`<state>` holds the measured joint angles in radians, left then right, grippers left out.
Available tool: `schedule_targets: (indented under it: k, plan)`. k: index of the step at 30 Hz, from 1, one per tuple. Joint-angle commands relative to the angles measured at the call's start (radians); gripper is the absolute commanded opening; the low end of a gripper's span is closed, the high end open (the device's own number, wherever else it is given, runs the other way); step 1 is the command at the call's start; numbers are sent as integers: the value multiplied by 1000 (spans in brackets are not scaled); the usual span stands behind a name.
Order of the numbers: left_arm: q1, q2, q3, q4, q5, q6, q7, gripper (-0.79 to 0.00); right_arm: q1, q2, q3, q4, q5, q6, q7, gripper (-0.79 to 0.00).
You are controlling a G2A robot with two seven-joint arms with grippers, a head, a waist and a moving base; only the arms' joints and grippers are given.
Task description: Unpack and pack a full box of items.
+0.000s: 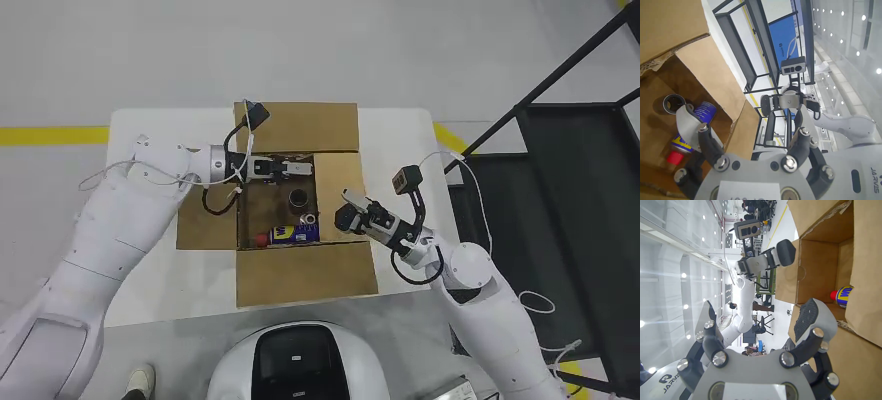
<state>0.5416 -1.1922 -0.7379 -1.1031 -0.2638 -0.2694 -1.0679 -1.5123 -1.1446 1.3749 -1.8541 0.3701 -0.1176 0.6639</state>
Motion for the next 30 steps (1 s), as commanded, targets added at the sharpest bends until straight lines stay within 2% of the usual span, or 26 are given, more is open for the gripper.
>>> schedule_targets:
  k: [1, 3, 18, 21, 25, 30]
  plan:
    - [-17, -27, 42, 71, -11, -10, 37, 0, -5, 1, 7, -3, -1, 0, -5, 0]
    - [-35, -48, 66, 125, -25, -25, 46, 0, -9, 1, 12, -5, 1, -3, -12, 0]
    - [-35, -48, 66, 125, -25, -25, 46, 0, -7, 0, 0, -10, -3, 1, -13, 0]
    - [-11, -54, 72, 100, -16, -11, 86, 0, -7, 1, -6, -6, -10, 7, -3, 0]
    - [-2, -81, 95, 133, -36, -4, 155, 0, -30, 4, -6, -15, -19, 23, 14, 0]
    - [-21, -139, 149, 233, -54, -29, 232, 0, -65, 9, -10, -36, -53, 45, 34, 0]
